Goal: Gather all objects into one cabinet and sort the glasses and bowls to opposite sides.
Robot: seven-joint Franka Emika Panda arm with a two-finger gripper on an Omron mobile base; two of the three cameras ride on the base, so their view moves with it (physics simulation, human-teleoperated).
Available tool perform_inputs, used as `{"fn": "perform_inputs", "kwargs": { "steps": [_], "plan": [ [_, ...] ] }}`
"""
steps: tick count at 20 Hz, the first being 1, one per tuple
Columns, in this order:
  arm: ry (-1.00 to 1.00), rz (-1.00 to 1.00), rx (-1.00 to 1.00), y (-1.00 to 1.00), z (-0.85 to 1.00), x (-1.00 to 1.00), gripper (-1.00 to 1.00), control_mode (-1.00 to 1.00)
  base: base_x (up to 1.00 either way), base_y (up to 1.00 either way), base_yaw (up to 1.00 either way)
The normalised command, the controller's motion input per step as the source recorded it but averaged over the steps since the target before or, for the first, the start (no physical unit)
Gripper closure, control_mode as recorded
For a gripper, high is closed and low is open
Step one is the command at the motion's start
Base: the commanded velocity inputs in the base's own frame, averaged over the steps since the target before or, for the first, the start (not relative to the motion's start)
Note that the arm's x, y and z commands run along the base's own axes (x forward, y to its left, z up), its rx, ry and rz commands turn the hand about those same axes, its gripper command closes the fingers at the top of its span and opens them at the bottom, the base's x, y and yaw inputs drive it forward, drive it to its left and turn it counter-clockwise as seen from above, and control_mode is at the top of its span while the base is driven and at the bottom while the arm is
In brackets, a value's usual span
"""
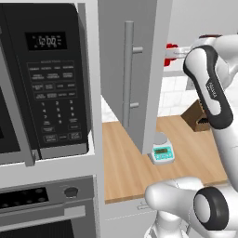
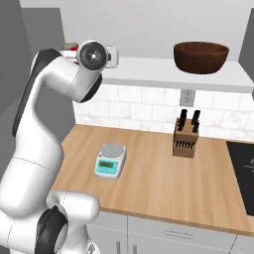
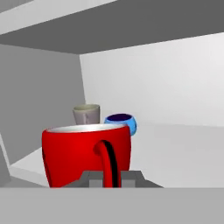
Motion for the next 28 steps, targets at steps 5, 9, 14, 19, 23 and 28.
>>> {"fn": "perform_inputs", "kwargs": {
  "steps": [5, 9, 14, 19, 23, 28],
  "plan": [
    [-0.2, 0.02, 0.0, 0.04, -0.2, 0.01, 1.0, -1.0, 0.0, 0.0, 0.0],
    [-0.01, 0.02, 0.0, 0.13, -0.07, 0.24, 1.0, -1.0, 0.0, 0.0, 0.0],
    [0.06, 0.0, 0.0, 0.22, 0.0, 0.5, 1.0, -1.0, 0.0, 0.0, 0.0],
    [0.01, 0.02, 0.0, 0.19, -0.02, 0.43, 1.0, -1.0, 0.0, 0.0, 0.0],
    [-0.06, 0.06, 0.0, 0.16, -0.18, 0.28, 1.0, -1.0, 0.0, 0.0, 0.0],
    [-0.19, 0.08, 0.0, 0.14, -0.33, 0.17, 1.0, -1.0, 0.0, 0.0, 0.0]
  ]
}}
